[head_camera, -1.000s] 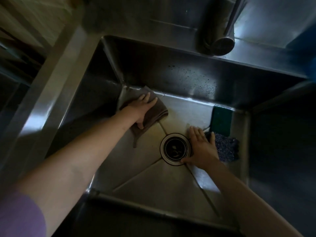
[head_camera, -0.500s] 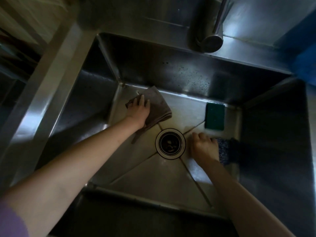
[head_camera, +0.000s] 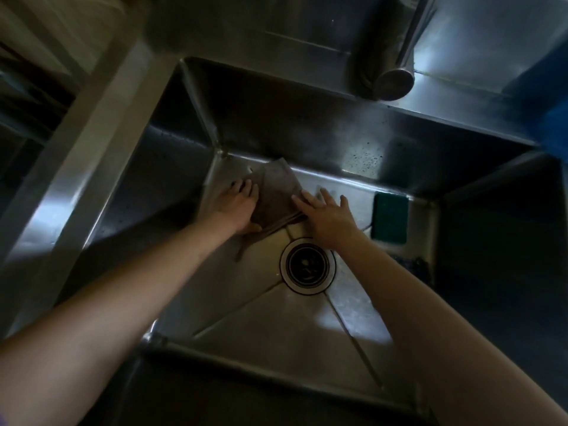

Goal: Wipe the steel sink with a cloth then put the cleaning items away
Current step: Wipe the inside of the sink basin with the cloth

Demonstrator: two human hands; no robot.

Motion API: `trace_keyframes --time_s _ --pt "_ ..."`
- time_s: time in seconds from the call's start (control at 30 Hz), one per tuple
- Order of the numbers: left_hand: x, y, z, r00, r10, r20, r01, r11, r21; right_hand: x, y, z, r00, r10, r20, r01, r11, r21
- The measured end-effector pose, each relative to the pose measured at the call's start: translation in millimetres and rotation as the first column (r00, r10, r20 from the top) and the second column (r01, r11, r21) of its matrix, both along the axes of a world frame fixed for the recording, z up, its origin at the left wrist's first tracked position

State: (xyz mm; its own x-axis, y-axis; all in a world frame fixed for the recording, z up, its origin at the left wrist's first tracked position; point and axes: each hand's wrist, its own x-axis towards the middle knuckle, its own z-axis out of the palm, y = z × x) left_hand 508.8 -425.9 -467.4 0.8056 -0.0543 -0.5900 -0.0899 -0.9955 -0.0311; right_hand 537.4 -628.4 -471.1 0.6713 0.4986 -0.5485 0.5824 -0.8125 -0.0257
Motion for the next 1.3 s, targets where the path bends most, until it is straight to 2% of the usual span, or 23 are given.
trace_keyframes --time_s 0.3,0.5,0.63,0.77,1.0,1.3 --pt "10.2 -4.7 -0.6 0.998 -0.055 0.022 0.056 0.996 -0.065 4.7 -33.8 0.4 1.0 0.003 -0.006 -0.004 0.997 -0.077" --pt "14.9 -16.3 -4.6 0.988 -0.149 0.043 0.152 0.986 -0.073 -4.5 -50.5 1.2 0.997 -0.081 -0.007 0.081 0.997 0.006" --pt "15.9 -13.4 -8.2 0.989 -0.138 0.058 0.142 0.988 -0.054 5.9 -37.5 2.8 0.996 -0.085 -0.017 0.086 0.996 0.024" --pt "15.2 -17.4 -9.4 0.991 -0.129 0.026 0.131 0.989 -0.067 9.1 -32.9 -5.7 0.996 -0.084 -0.031 0.083 0.996 -0.038" --pt "-8.6 -29.9 -11.0 0.985 -0.171 -0.004 0.17 0.982 -0.085 -22.5 -53.1 -0.6 0.993 -0.09 -0.078 0.083 0.993 -0.082" --pt "-36.7 -41.3 -8.7 0.973 -0.232 -0.022 0.228 0.968 -0.106 -63.9 -67.8 5.9 0.996 -0.076 -0.056 0.072 0.995 -0.067"
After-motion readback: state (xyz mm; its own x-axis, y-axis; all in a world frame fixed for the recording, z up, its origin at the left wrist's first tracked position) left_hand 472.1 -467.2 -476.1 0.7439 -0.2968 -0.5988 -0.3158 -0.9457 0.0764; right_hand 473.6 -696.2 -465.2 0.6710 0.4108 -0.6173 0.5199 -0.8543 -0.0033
